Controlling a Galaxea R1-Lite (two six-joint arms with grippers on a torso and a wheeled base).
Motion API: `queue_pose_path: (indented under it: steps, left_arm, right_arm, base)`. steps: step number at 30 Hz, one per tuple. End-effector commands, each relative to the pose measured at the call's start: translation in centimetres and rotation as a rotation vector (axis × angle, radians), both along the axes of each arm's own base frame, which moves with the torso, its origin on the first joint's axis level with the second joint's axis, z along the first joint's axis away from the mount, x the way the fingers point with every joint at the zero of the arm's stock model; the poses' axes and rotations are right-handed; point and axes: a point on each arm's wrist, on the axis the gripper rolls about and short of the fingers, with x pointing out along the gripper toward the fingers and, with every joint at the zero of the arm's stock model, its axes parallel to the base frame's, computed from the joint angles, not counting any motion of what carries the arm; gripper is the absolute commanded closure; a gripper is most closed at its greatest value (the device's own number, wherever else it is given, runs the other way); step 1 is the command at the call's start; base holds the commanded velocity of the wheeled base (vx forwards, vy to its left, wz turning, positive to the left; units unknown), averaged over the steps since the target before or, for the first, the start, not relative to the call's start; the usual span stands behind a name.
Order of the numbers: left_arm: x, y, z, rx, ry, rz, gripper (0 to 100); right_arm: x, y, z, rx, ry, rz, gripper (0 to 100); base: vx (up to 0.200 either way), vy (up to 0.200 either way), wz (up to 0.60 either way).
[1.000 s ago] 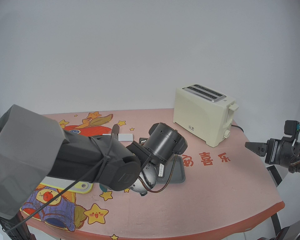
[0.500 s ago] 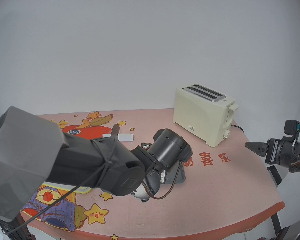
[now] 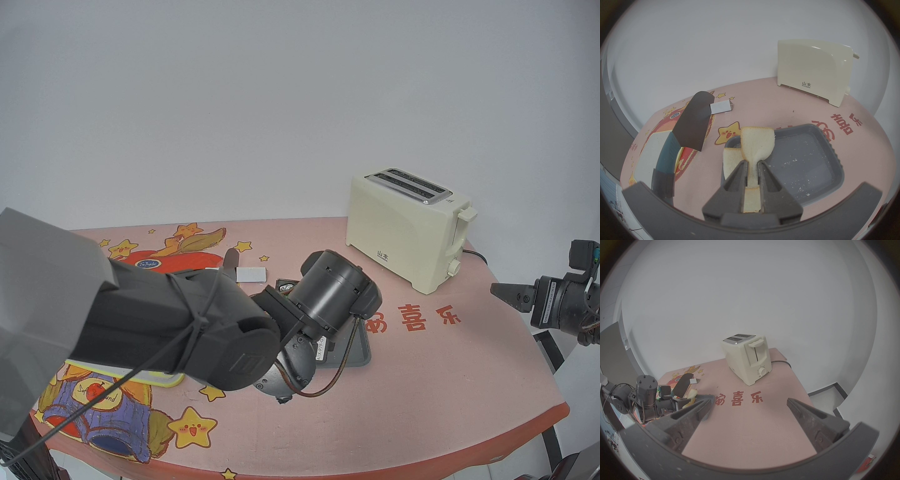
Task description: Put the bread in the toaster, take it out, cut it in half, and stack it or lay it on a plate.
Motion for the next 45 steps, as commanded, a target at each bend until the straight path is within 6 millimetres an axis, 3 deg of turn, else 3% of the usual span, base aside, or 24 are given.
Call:
queue_pose_path:
  steps: [1, 6, 12, 45]
  left_arm:
    - [-0.6, 0.7, 1.1, -0.015, -0.012, 0.001, 0]
    - [-1.9, 2.4, 1.4, 0.038, 0.025, 0.02, 0]
    - [-2.4, 3.3, 0.5, 0.063, 0.049, 0.043, 0]
    - [-1.9, 2.7, 0.7, 0.043, 0.028, 0.047, 0]
  right_arm:
    - [0.0, 0.0, 0.0, 0.0, 0.0, 0.001, 0]
    - [0.0, 0.0, 0.0, -0.001, 0.001, 0.001, 0]
    - [0.1, 0.1, -0.1, -0.004, 0.006, 0.001, 0]
    - [0.0, 0.0, -0.1, -0.002, 0.004, 0.001, 0]
  base:
    - [0.0, 0.0, 0.0]
    - [0.0, 0.0, 0.0]
    - [0.0, 0.0, 0.0]
    - [0.0, 0.0, 0.0]
